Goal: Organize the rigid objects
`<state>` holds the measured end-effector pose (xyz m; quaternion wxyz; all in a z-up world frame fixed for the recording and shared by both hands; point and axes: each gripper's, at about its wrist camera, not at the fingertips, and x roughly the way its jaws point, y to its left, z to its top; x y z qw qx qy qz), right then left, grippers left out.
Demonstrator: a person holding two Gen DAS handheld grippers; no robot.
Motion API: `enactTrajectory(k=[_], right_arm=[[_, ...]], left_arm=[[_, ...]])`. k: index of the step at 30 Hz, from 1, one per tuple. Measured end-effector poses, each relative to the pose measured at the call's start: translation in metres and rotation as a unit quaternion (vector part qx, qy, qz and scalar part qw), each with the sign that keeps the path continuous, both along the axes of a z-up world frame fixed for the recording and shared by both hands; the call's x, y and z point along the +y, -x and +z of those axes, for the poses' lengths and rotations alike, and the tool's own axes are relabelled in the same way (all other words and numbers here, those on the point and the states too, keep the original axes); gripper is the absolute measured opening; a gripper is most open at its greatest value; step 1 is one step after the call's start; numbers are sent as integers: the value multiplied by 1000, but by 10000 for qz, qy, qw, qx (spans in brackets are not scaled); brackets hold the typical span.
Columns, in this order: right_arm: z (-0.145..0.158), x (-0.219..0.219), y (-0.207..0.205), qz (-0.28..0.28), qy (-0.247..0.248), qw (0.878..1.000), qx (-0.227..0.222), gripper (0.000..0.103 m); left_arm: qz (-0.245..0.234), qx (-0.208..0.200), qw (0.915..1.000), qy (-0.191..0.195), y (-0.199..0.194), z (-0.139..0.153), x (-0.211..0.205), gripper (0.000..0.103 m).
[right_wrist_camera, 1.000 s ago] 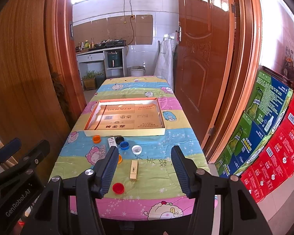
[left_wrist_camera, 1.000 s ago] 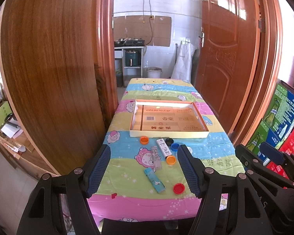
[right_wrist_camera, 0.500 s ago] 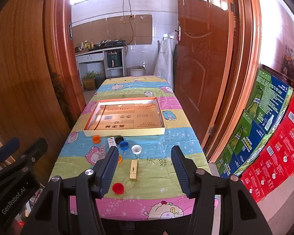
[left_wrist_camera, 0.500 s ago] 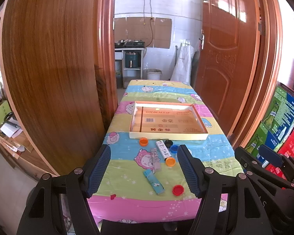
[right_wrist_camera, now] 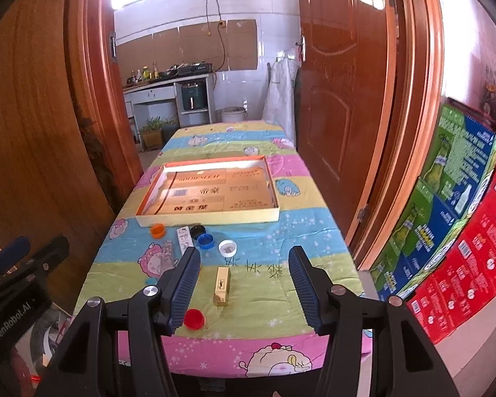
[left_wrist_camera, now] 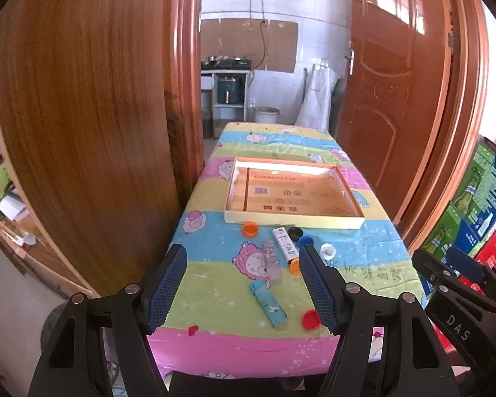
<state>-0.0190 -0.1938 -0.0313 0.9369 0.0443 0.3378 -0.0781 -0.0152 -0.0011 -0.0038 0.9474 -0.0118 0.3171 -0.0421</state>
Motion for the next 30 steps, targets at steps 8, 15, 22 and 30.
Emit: enactTrajectory(k=[8,15,22,30], right_arm=[[-44,-8,-25,126,-167,9989,420,55],[-83,-13,-47,148,-311,9964,769,55],[-103,-22,-64,90,-363,9944,991,55],[-113,-22,-85,175,-402,9930,1100,55]], left_arm=[[-67,525,9986,0,-33,-55,-3,72],[16,877,9960,-169,-54,-105,-15,72],[13,1349,9909,-32,-76,-137,-27,72],[236,1677,9855,-66,-93,-159,-40,68]])
